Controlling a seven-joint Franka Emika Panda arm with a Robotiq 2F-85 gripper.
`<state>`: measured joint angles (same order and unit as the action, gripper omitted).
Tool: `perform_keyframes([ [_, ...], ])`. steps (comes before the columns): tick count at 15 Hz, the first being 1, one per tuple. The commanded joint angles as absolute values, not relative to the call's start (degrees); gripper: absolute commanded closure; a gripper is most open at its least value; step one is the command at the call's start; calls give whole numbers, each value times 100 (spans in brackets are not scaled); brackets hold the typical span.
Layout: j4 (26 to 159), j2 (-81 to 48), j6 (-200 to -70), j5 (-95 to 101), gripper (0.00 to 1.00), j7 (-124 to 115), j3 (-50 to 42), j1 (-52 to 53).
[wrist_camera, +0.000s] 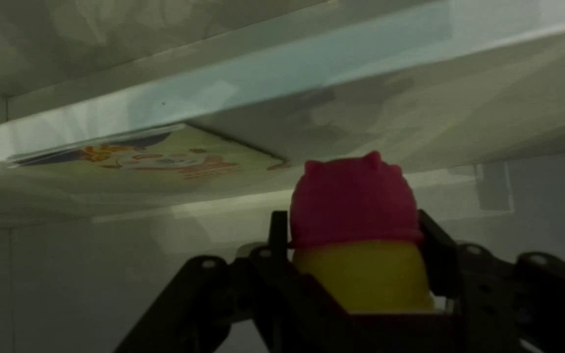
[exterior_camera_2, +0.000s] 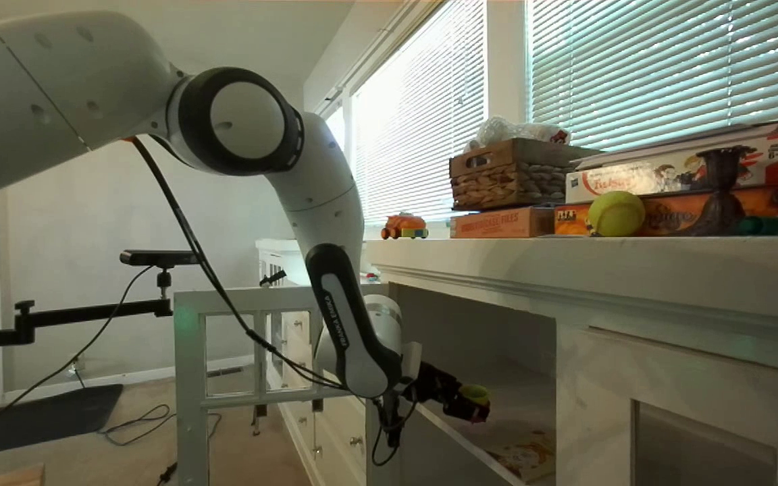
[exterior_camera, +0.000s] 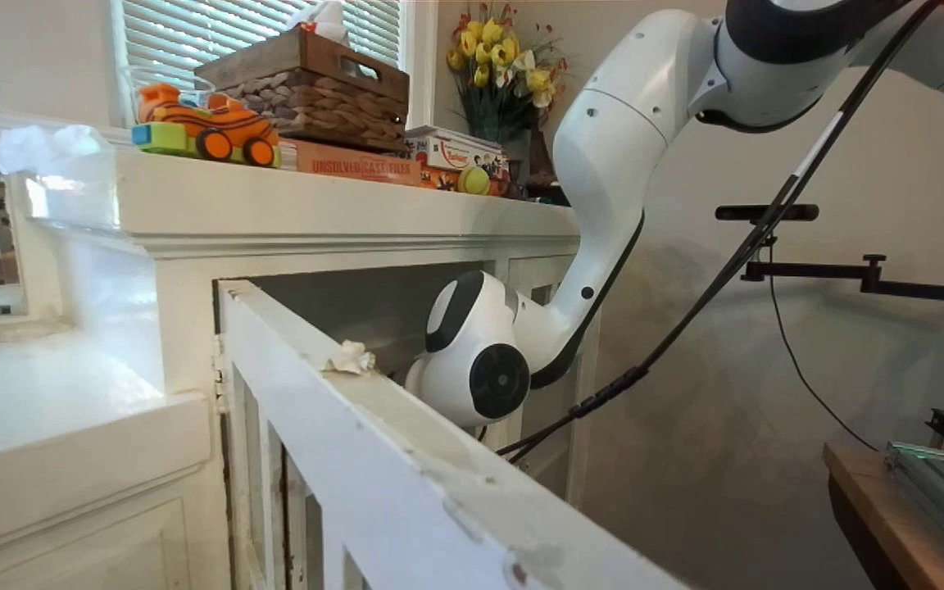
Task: Place the stacked bowls in the cabinet then unstack them.
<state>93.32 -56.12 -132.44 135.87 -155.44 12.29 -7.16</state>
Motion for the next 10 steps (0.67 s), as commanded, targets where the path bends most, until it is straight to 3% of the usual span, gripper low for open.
perform_keyframes([
  [1,8971,-5862,-13294,13583,63,-15672,1100,-534],
  [10,8780,-6037,-13381,13497,63,-15606,1049,-535],
])
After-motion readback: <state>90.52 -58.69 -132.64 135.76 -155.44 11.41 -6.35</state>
